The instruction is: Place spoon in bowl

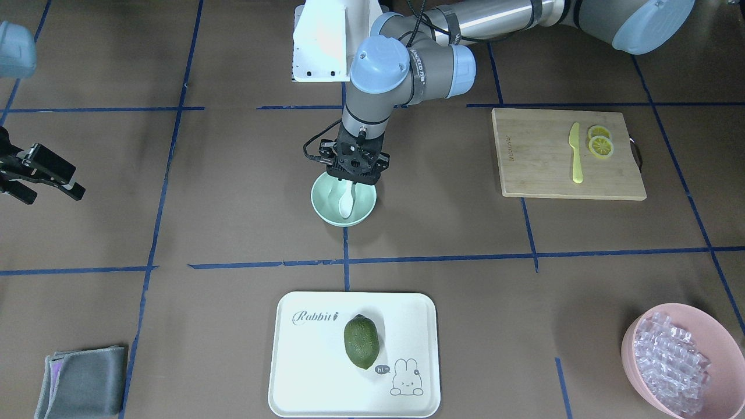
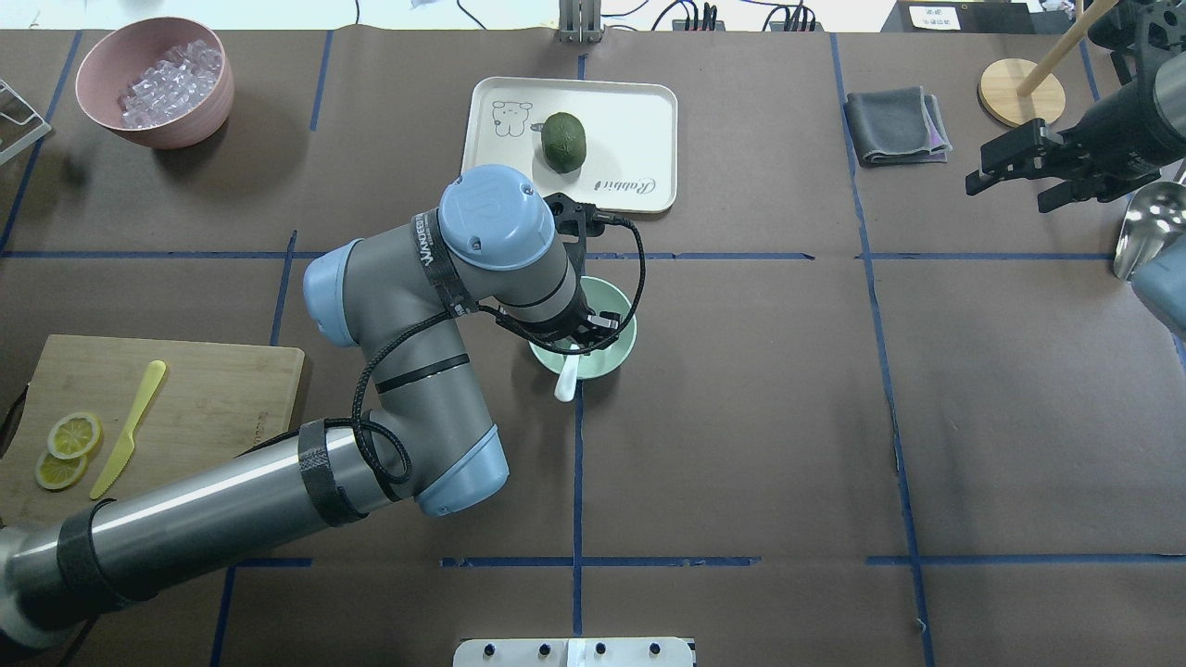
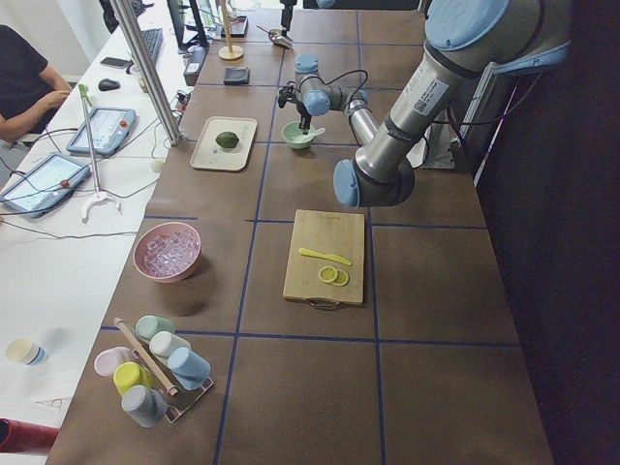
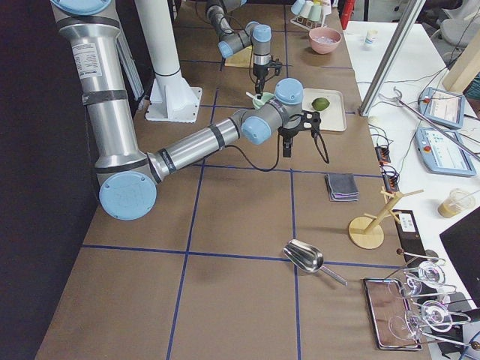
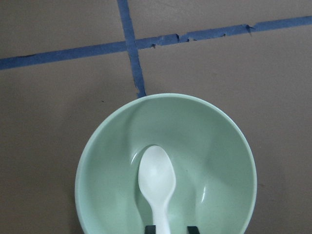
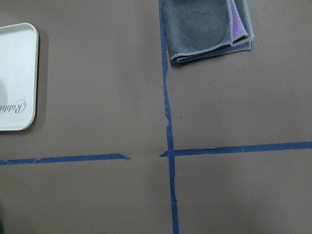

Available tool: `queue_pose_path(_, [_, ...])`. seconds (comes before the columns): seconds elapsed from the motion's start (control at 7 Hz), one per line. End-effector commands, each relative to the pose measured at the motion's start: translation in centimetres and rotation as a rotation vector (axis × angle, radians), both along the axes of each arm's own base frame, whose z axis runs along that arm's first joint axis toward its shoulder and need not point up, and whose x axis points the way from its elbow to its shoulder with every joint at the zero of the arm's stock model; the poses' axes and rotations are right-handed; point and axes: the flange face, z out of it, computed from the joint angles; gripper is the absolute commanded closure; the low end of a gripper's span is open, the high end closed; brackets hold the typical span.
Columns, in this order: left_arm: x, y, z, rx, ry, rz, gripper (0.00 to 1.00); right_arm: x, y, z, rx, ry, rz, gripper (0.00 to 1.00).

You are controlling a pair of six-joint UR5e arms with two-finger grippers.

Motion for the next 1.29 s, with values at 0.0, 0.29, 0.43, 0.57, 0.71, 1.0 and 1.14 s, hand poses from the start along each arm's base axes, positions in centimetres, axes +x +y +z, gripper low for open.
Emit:
queue_pose_path(0.0, [-1.8,-1.3,-0.4,-0.013,0.007,-0.022,0.11,-0.1,0.4,1.0,-0.014,0.012,0.0,0.01])
queue_pose_path(0.29, [-10.2,-5.3,5.4,-0.131,0.018,-0.014,0.11,0.8,1.7,4.6,-0.045,0.065,0.018,0.01])
queue_pose_path(0.43, [-15.9,-5.6,10.7,-0.142,0.001,-0.024,0.11,2.9,2.0,5.8,-0.014,0.071,-0.001,0.01])
queue_pose_path(0.57, [-20.8,-6.2,15.3,-0.063,-0.039,0.002,0.11,4.1,3.1,8.8,0.011,0.102,-0.052,0.01])
queue_pose_path(0.71, [-25.8,-6.8,20.4,-0.007,-0.076,0.05,0.11,5.4,3.4,11.1,0.015,0.131,-0.082,0.01])
queue_pose_path(1.0, [-38.1,-8.2,29.6,0.053,-0.072,0.131,0.11,9.8,3.4,13.5,-0.039,0.174,-0.121,0.01])
queue_pose_path(1.14, [-44.3,-7.5,34.2,0.09,-0.085,0.149,0.1,12.8,3.8,14.2,-0.067,0.18,-0.076,0.01])
